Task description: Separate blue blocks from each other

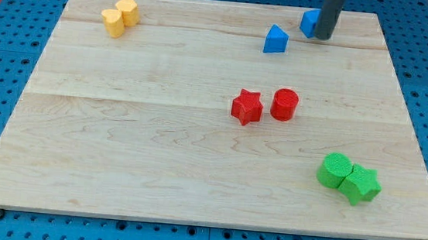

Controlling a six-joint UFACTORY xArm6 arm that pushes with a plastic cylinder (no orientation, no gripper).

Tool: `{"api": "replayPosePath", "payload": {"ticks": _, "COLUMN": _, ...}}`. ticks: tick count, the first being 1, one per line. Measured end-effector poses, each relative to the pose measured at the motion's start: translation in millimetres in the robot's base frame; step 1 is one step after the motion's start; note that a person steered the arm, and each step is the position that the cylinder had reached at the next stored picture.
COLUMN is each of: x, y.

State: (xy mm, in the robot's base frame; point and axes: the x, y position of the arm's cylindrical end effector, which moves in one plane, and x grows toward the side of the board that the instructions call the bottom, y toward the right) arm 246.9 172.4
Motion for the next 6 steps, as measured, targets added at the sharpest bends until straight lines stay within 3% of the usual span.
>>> {"api": "replayPosePath", "payload": {"ticks": 1, "x": 36, "y": -24}}
{"api": "replayPosePath", "payload": {"ticks": 2, "x": 47, "y": -94}}
{"api": "replayPosePath", "payload": {"ticks": 4, "x": 79, "y": -124}}
{"api": "replayPosePath", "payload": {"ticks": 5, "x": 83, "y": -167}}
{"api": "replayPosePath", "payload": {"ticks": 6, "x": 77, "y": -168}}
